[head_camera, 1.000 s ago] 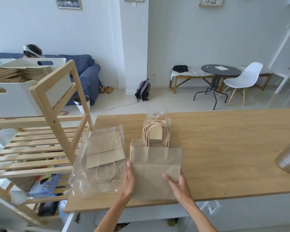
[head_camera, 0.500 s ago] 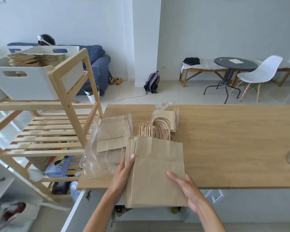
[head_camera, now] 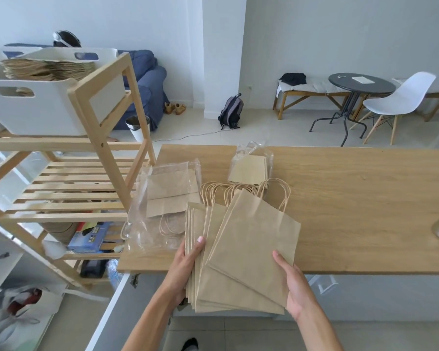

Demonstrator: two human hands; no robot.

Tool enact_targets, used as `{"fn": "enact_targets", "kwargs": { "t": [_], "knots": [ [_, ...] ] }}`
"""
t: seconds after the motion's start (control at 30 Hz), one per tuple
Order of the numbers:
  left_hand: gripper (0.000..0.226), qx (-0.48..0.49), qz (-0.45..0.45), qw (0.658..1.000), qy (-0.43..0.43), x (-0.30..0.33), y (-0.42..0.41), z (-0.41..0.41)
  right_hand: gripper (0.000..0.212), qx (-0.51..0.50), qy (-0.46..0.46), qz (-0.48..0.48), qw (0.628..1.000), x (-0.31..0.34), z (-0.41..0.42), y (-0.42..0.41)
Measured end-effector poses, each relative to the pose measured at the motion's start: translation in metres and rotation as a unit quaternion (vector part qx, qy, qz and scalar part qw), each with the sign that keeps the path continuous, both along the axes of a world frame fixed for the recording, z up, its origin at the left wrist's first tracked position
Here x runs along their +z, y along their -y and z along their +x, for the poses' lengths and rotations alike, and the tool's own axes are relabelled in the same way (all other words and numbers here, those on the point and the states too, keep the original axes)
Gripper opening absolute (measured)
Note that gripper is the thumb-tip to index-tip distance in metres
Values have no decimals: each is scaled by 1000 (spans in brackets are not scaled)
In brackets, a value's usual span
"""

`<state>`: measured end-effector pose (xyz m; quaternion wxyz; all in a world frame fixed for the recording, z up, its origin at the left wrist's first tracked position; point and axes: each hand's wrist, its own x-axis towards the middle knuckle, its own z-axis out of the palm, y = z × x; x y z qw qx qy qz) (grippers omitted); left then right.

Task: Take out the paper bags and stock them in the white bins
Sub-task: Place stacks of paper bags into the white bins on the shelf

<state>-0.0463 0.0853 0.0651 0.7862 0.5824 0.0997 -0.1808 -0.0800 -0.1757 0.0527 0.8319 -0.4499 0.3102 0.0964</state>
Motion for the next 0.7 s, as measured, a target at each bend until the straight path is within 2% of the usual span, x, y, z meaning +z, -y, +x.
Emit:
{"fn": "enact_targets", "kwargs": {
  "t": [0.13,0.23,0.3,0.4,0.43,0.53,0.63,0.7],
  "knots": [
    [84,7,-5,1000,16,-4,-1,-1,52,-56,0,20,998,-2,-4,2],
    [95,7,17,1000,15,-7,-3,-5,54,-83,7,20,996,-4,-6,5],
    [89,13,16,1000,12,-7,-4,-7,54,-98,4,18,995,-6,-7,7],
    [60,12,36,999,14,0,-3,-8,53,-114,3,16,993,-6,-8,8],
    [60,11,42,999,18,1,-3,-7,53,-113,4,14,994,-6,-8,9],
    [74,7,33,999,17,2,-2,-6,52,-103,1,10,995,-6,-8,13],
    [104,26,10,1000,14,0,-4,-8,54,-116,1,4,993,-7,-5,18],
    [100,43,-2,999,-3,-1,-6,-9,54,-133,6,-4,991,-6,-3,22]
  ]
}}
